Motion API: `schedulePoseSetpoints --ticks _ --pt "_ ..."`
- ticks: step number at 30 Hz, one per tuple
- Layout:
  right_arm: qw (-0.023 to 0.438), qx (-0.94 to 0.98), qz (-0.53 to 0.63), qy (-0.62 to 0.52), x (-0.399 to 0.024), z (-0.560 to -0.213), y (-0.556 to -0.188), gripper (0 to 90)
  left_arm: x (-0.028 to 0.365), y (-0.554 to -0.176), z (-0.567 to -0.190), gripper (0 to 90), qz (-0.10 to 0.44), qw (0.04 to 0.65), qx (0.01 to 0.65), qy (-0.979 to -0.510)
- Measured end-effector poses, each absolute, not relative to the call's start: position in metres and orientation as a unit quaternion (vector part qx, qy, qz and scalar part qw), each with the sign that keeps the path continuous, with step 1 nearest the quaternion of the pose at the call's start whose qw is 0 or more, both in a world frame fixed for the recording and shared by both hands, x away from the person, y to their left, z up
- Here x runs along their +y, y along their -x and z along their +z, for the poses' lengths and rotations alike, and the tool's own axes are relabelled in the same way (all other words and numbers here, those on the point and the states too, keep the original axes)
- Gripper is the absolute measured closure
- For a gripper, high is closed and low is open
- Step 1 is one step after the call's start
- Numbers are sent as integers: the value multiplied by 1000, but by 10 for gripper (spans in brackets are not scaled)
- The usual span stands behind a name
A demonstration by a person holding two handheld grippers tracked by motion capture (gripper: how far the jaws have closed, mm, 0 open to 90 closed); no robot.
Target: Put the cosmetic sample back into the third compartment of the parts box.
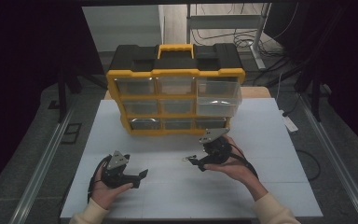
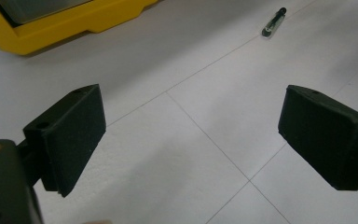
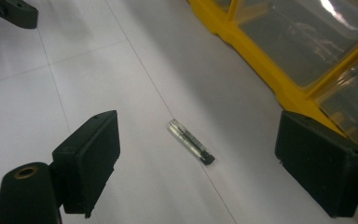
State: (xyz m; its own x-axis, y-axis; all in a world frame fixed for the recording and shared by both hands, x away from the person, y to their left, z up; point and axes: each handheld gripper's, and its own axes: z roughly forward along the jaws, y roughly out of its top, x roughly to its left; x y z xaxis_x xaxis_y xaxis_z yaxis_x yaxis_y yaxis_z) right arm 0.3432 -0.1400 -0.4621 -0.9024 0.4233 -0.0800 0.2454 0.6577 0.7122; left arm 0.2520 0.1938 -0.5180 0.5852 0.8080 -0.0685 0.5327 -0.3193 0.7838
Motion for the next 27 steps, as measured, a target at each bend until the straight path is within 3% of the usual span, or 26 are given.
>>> schedulePoseSetpoints --ticks 27 --pt "74 937 311 -137 -115 -484 -367 179 194 -252 -517 81 170 407 420 -793"
